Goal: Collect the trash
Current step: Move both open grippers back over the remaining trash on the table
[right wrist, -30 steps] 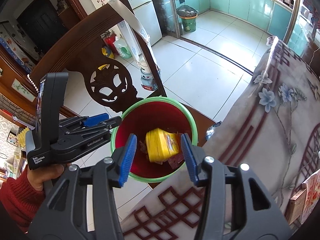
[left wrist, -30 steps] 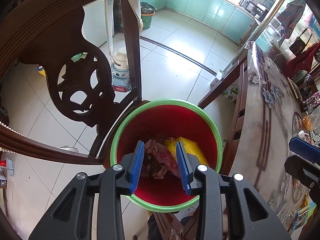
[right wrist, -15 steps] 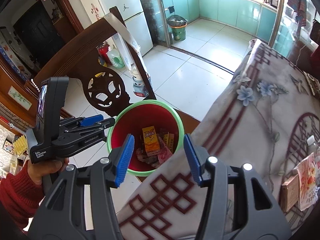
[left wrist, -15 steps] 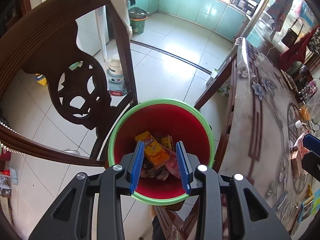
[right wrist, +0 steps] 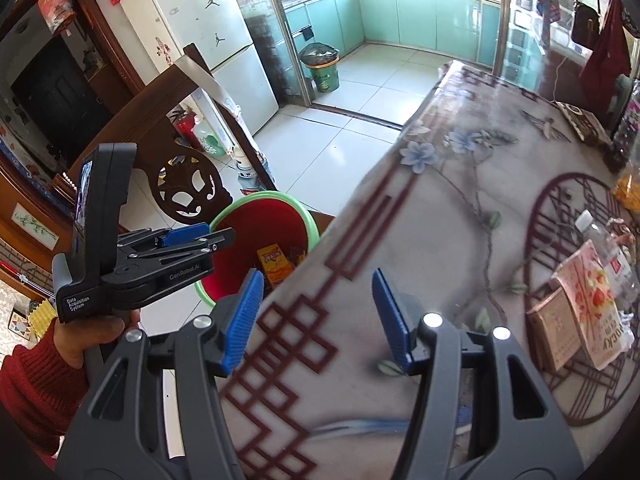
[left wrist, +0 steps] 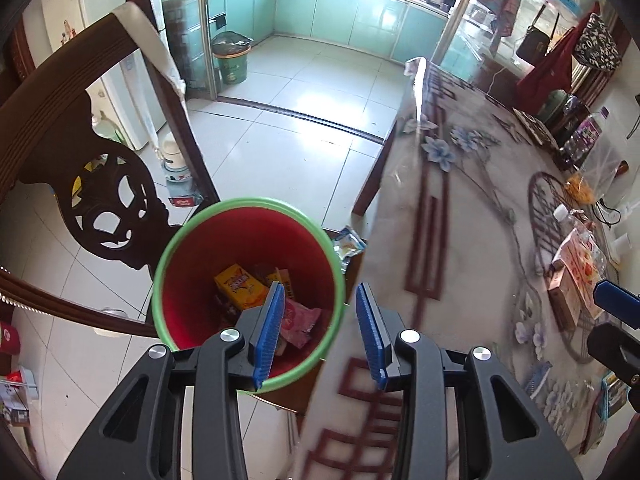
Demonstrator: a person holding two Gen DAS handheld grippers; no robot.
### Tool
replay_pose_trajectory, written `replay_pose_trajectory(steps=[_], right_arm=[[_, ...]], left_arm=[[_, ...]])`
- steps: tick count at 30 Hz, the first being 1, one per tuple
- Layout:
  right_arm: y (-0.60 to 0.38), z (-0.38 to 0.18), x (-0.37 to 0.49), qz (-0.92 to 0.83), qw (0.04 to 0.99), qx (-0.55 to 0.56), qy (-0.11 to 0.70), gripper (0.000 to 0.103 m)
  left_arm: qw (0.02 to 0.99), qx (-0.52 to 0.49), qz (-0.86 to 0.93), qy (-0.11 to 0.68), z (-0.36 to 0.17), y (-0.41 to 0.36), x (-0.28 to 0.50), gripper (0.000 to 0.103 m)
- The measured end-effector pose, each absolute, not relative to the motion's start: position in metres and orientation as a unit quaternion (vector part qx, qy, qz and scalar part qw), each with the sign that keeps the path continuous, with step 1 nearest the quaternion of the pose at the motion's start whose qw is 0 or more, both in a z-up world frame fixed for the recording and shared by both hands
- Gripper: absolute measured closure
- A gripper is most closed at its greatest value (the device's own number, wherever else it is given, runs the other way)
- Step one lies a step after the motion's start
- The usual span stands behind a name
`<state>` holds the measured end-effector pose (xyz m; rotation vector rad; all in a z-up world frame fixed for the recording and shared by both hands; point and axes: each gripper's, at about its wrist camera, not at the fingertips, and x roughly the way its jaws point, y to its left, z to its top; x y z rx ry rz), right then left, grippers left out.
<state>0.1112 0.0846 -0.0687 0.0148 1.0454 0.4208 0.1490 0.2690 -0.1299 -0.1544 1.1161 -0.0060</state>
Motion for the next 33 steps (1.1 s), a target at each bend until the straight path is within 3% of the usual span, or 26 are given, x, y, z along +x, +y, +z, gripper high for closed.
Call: replay_pose_trajectory(steps=[9, 21, 25, 33], right_arm=[[0.012, -0.067, 0.086, 0.193, 0.846, 0.022, 0.496, 0.048], [-0.096, -0.079, 0.064, 0.165, 0.844, 0.045, 0.508, 0.048], [-0.124, -0.085, 0.058, 0.156, 0.843, 0.055, 0.512, 0.042], [-0.161, -0.088, 0.048, 0.146, 0.845, 0.073, 0.51, 0.042]], left_arm=[[0.844, -0.064, -0.009, 0.532, -0.123, 0.194, 0.128, 0.068], [0.844, -0.054, -0.036, 0.533, -0.12, 0.085, 0.104, 0.056], [0.841, -0.049, -0.042, 0.537, -0.121, 0.06, 0.098, 0.053], [0.839, -0.038, -0.049, 0.541, -0.118, 0.031, 0.093, 0.052]])
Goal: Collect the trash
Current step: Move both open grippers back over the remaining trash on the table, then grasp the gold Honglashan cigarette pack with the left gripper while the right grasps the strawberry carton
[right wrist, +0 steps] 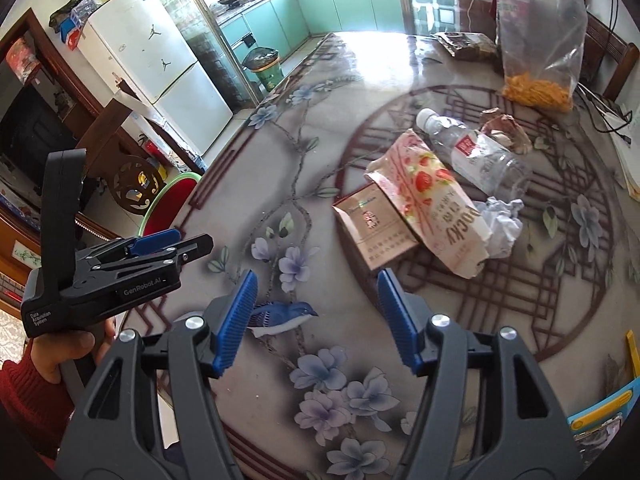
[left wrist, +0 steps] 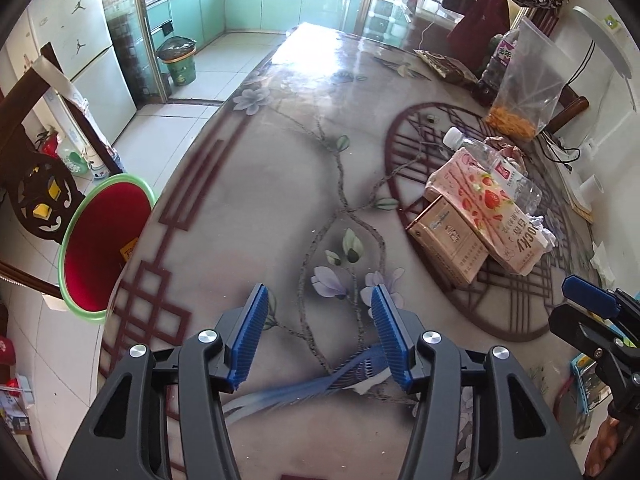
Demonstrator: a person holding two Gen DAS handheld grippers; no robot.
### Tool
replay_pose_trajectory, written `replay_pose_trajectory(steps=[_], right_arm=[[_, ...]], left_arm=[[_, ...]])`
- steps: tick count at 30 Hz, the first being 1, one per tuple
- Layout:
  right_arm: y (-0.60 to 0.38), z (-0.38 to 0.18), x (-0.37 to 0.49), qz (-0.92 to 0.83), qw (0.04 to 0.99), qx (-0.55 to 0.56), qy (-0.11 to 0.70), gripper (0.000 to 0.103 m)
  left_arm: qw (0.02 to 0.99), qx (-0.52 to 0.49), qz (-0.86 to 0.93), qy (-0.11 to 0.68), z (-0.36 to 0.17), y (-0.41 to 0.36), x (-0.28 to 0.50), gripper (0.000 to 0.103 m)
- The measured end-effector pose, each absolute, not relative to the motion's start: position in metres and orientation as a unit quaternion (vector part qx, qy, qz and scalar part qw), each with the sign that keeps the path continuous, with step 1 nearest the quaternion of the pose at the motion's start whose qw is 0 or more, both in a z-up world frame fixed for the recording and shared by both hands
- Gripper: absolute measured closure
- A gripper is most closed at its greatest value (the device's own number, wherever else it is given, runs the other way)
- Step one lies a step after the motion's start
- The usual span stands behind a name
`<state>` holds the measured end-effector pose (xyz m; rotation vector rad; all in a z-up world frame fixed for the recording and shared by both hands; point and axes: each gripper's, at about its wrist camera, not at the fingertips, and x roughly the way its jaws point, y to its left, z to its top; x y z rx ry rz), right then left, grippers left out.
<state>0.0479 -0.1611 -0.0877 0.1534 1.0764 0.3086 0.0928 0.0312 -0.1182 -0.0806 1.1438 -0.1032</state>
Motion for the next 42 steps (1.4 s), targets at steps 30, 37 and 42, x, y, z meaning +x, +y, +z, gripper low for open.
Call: replay_pose_trajectory(steps=[30, 37, 42], right_arm=[[-0.212, -0.155, 0.162, 0.143, 0.791, 0.018, 0.594, 0.043], [-0.213, -0.178, 0.14, 0.16, 0.777, 0.058, 0.606, 0.074], [-0.238, -0.176, 0.123, 0.139, 0.785, 0.127, 0.591, 0.074]], left_arm=[[0.815, -0.025, -0.09, 0.573, -0.128, -0.036, 0.103, 0.051], [0.803, -0.022, -0.076, 0.59, -0.141, -0.041, 0.124, 0.051], [0.791, -0.03, -0.089, 0.604, -0.158, -0.063, 0.144, 0.051]])
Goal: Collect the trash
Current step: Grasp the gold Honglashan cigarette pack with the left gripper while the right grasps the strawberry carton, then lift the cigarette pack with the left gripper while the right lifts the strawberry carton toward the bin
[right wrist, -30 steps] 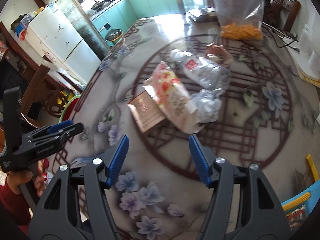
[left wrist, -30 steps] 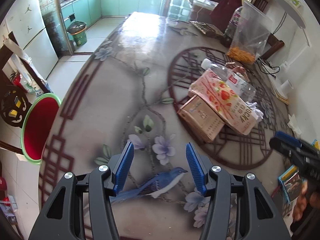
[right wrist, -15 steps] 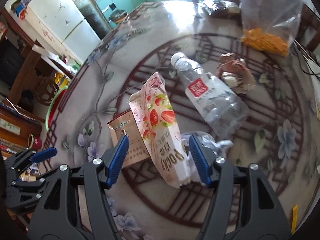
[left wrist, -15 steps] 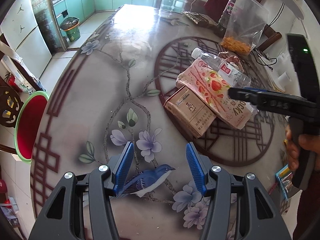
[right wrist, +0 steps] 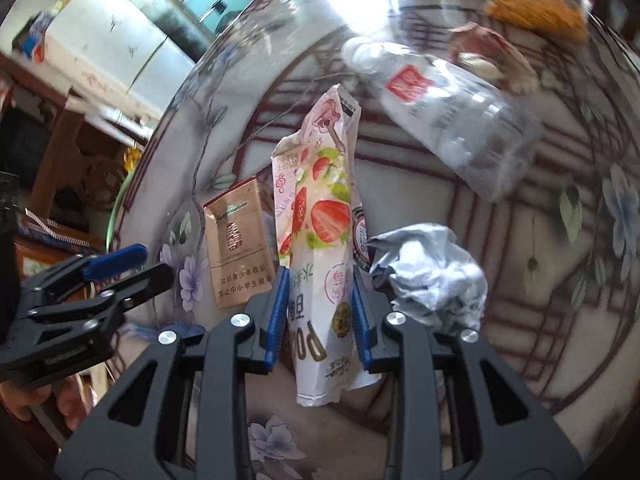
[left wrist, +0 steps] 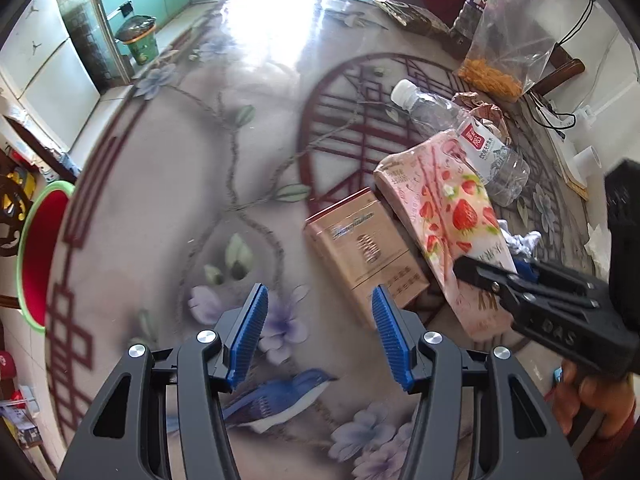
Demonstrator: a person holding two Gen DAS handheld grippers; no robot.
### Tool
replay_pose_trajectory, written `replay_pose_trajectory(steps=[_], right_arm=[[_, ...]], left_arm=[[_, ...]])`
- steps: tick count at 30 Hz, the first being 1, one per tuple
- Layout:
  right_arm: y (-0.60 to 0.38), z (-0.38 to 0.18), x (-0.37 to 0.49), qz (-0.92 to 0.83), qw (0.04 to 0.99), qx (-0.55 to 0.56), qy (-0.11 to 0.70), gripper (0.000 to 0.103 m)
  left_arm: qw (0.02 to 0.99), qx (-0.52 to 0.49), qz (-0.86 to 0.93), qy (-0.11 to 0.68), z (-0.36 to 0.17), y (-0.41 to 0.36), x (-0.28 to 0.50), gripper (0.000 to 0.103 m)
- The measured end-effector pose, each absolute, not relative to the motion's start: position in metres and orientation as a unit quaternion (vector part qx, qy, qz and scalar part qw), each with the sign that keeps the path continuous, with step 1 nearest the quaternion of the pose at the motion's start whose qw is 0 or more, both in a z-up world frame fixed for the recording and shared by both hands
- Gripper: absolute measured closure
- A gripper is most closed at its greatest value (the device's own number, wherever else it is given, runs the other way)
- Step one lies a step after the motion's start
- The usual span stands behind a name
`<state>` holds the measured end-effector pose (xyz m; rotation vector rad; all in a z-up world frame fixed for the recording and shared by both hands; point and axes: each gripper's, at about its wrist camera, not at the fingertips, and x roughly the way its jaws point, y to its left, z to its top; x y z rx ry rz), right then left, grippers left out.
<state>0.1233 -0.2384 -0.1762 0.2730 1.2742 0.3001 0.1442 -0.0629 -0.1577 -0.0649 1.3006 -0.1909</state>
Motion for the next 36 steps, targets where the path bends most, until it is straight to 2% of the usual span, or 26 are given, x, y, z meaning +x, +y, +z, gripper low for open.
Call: replay_pose_trajectory(steps=[7, 8, 9, 10, 13, 19, 24, 26, 27, 28, 36], right_arm=[[-0.285, -0.167, 0.106, 0.102, 0.786, 0.226, 0.566, 0.076], [-0.289, -0.166, 0.104, 0.097, 0.788, 0.227, 0.564, 0.076], [-0.291, -0.164, 0.102, 0.095, 0.789, 0.228, 0.563, 0.076], [-0.294, -0.163, 0.101, 0.092, 0.789, 0.228, 0.563, 0.076], [-0.297, -0.162, 0.1, 0.088, 0.79, 0.227, 0.563, 0.076], [-0.295, -0.157, 0.097, 0.085, 0.794, 0.227, 0.558, 0.076], [-0.29, -0.151, 0.097, 0.088, 0.798, 0.223, 0.553, 0.076], [-0.285, -0.147, 0.096, 0.091, 0.801, 0.217, 0.55, 0.08], [-0.283, -0.145, 0.096, 0.093, 0.802, 0.213, 0.55, 0.09], [-0.278, -0.144, 0.098, 0.097, 0.802, 0.207, 0.552, 0.093], [-0.252, -0.149, 0.091, 0.115, 0.795, 0.184, 0.567, 0.092]], left_arm=[[0.786, -0.048, -0.083, 0.61, -0.178, -0.09, 0.172, 0.051], [0.787, -0.042, -0.08, 0.611, -0.183, -0.095, 0.176, 0.048], [0.784, -0.036, -0.077, 0.615, -0.188, -0.099, 0.18, 0.039], [0.782, -0.037, -0.075, 0.618, -0.192, -0.102, 0.182, 0.037], [0.772, -0.039, -0.075, 0.63, -0.207, -0.108, 0.188, 0.037], [0.783, -0.033, -0.079, 0.616, -0.204, -0.108, 0.182, 0.046], [0.791, -0.044, -0.075, 0.606, -0.189, -0.084, 0.172, 0.049], [0.797, -0.036, -0.075, 0.598, -0.181, -0.078, 0.168, 0.05], [0.8, -0.033, -0.076, 0.595, -0.177, -0.075, 0.165, 0.05], [0.803, -0.03, -0.076, 0.59, -0.172, -0.072, 0.161, 0.05], [0.816, -0.024, -0.073, 0.573, -0.156, -0.047, 0.143, 0.05]])
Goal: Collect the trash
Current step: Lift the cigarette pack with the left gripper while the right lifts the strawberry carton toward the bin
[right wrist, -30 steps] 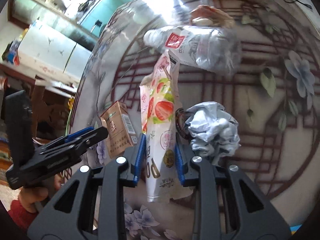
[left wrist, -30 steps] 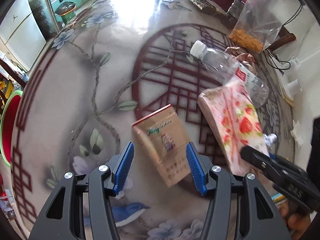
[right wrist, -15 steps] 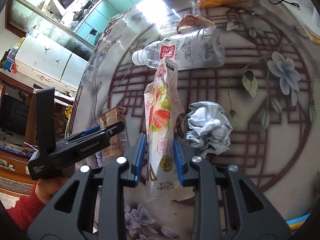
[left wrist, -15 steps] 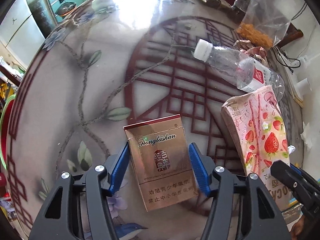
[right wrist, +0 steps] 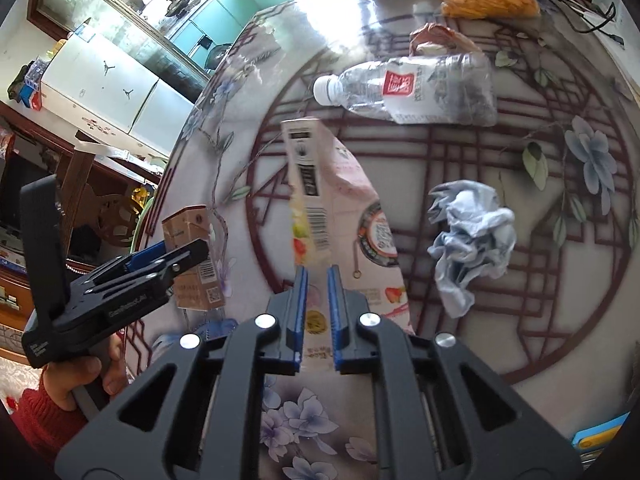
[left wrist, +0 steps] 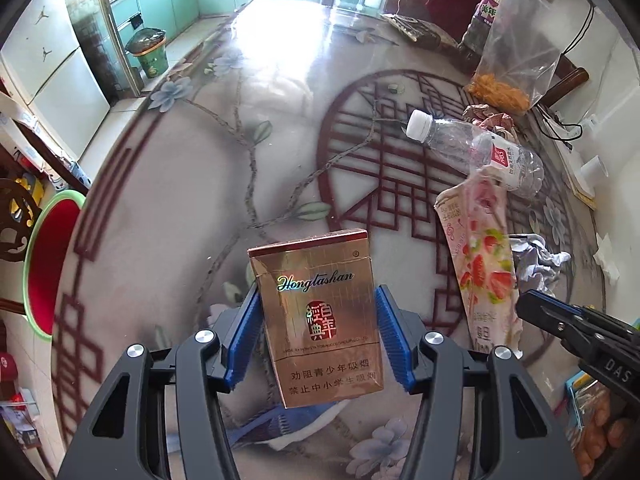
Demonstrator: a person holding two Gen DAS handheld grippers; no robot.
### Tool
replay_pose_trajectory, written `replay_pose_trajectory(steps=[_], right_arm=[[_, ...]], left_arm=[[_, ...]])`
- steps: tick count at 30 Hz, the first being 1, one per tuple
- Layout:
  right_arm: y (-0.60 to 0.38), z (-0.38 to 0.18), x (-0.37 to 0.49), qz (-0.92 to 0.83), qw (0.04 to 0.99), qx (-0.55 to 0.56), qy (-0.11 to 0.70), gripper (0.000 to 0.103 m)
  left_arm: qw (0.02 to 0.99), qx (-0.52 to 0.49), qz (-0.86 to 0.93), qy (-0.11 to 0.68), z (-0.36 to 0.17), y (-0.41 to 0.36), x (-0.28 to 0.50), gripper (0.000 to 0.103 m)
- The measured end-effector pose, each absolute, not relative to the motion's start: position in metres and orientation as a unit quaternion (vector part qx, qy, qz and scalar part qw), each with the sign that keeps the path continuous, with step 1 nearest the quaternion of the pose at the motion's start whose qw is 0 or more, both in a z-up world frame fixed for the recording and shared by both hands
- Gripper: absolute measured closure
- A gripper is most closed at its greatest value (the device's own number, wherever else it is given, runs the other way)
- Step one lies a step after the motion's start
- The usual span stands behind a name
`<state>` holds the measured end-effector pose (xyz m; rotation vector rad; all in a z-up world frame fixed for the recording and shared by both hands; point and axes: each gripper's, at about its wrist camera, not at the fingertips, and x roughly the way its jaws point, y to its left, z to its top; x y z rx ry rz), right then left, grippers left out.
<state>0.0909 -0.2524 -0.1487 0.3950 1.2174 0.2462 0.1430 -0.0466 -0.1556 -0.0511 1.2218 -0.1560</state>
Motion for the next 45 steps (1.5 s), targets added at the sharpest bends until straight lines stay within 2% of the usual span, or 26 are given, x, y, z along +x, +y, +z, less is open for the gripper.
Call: replay_pose_trajectory(steps=[2, 4, 9, 14, 17, 19, 21, 23, 24, 25, 27, 31, 45], right_arm=[[-0.254, -0.147, 0.088, 0.112, 0.796, 0.187, 0.565, 0.086], [-0.262, -0.145, 0.085, 0.103, 0.8, 0.194, 0.559, 0.061], [-0.29, -0.143, 0.083, 0.071, 0.801, 0.217, 0.553, 0.059], [-0.276, -0.137, 0.093, 0.09, 0.805, 0.189, 0.555, 0.059], [-0.249, -0.146, 0.099, 0.116, 0.795, 0.169, 0.571, 0.05], [-0.234, -0.155, 0.101, 0.124, 0.786, 0.165, 0.582, 0.036], [-0.223, -0.166, 0.102, 0.127, 0.777, 0.169, 0.593, 0.033], [-0.213, -0.179, 0.101, 0.129, 0.766, 0.168, 0.607, 0.033], [-0.21, -0.183, 0.1, 0.128, 0.762, 0.167, 0.612, 0.037], [-0.207, -0.188, 0.099, 0.126, 0.759, 0.164, 0.617, 0.048], [-0.205, -0.194, 0.096, 0.124, 0.755, 0.158, 0.624, 0.061], [-0.209, -0.193, 0.091, 0.125, 0.756, 0.168, 0.62, 0.072], [-0.205, -0.13, 0.072, 0.111, 0.81, 0.127, 0.562, 0.073]], left_arm=[[0.821, -0.022, -0.073, 0.565, -0.149, -0.041, 0.135, 0.05], [0.825, -0.022, -0.074, 0.559, -0.142, -0.038, 0.129, 0.05], [0.836, -0.03, -0.072, 0.544, -0.128, -0.03, 0.117, 0.05], [0.832, -0.044, -0.067, 0.549, -0.129, -0.022, 0.11, 0.05], [0.831, -0.049, -0.063, 0.551, -0.131, -0.018, 0.107, 0.05], [0.83, -0.053, -0.061, 0.552, -0.13, -0.016, 0.105, 0.05], [0.83, -0.054, -0.061, 0.552, -0.13, -0.015, 0.103, 0.05], [0.831, -0.051, -0.063, 0.551, -0.128, -0.015, 0.103, 0.05], [0.831, -0.05, -0.063, 0.55, -0.127, -0.015, 0.102, 0.05], [0.831, -0.049, -0.063, 0.55, -0.126, -0.015, 0.103, 0.05], [0.832, -0.049, -0.063, 0.549, -0.126, -0.015, 0.103, 0.05], [0.832, -0.049, -0.067, 0.549, -0.125, -0.017, 0.102, 0.05], [0.839, -0.04, -0.083, 0.536, -0.112, -0.016, 0.101, 0.05]])
